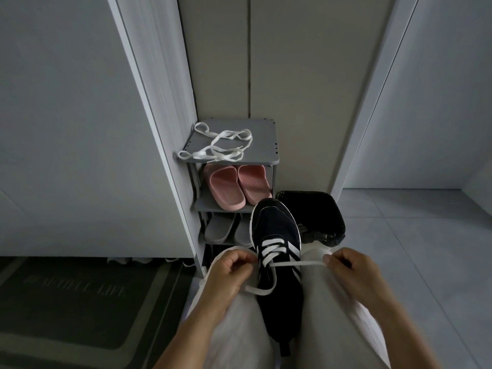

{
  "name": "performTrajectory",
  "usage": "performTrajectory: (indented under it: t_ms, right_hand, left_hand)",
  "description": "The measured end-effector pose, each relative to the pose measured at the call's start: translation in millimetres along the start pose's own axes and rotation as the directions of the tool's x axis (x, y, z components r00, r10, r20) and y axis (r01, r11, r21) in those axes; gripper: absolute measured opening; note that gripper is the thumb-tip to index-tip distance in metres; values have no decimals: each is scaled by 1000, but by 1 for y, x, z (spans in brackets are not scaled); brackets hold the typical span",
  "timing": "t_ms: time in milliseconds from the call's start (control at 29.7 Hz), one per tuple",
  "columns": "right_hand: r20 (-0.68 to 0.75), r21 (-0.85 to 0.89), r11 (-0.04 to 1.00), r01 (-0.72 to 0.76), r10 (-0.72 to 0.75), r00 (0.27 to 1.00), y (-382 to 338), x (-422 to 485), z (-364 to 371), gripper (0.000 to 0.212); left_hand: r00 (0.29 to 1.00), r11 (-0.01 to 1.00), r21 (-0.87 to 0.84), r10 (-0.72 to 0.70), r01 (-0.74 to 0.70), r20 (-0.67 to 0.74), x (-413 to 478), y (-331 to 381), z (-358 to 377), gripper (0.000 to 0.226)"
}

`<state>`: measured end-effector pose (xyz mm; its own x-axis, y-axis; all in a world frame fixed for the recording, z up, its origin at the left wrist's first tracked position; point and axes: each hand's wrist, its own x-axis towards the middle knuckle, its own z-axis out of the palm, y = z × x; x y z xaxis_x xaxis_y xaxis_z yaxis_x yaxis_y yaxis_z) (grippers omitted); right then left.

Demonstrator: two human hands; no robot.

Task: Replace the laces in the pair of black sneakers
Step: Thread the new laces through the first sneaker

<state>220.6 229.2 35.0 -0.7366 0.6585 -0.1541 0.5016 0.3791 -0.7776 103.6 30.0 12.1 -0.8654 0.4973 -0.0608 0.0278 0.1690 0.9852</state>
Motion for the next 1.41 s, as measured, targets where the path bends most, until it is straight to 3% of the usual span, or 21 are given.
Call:
performTrajectory:
  t_ms: [235,336,471,605,706,773,874,941,1042,1109,1210,1277,1412]
  right_hand:
    - [163,-100,991,92,-75,984,-4,-5,-5,14]
    - [250,-179,978,111,-64,966,-3,-7,-6,12]
    - [255,-52,993,111,-94,962,-4,-10,-10,14]
    - [303,103,982,158,-182,935,-11,-17,-10,10]
    - [344,163,971,176,-223,912,-19,-22,-5,8]
    - [326,60,980,191,-200,924,-16,-20,-4,13]
    - [349,-148,974,173,-113,930,-7,-17,-6,18]
    - [376,-172,969,179,-103,921,-5,-18,-6,19]
    - [439,-107,975,195,-130,889,-18,-25,-4,19]
    - [523,-20,979,203,-163,836,-33,-33,-4,19]
    - [656,93,974,209,-218,722,-49,-47,0,17]
    - [711,137,971,197,-235,663,-55,-53,8,18]
    - [721,125,967,223,-243,649,-53,-54,30,30]
  left_hand:
    - [996,989,127,75,-69,-45,0,-10,3,24]
    - [988,978,155,148,-139,-47,-3,-9,6,6]
    - [969,946,214,249,-242,-4,-8,-11,9,11]
    - [920,843,409,390,-350,-17,-21,-8,25,20]
    - [908,709,572,373,-412,192,-34,-3,39,45]
    - [873,601,638,398,-481,283,-38,-5,42,35]
    - [843,574,666,513,-476,161,-38,-12,37,10]
    - [842,541,731,533,-416,86,-33,-12,30,25]
    - [889,508,784,444,-356,116,-28,-9,22,54]
    - [922,553,767,365,-324,126,-29,-5,18,44]
    - [969,770,592,229,-238,92,-31,-6,13,23]
    - [973,861,457,222,-222,55,-32,-4,12,19]
    - [997,964,259,71,-67,-6,-33,8,13,32]
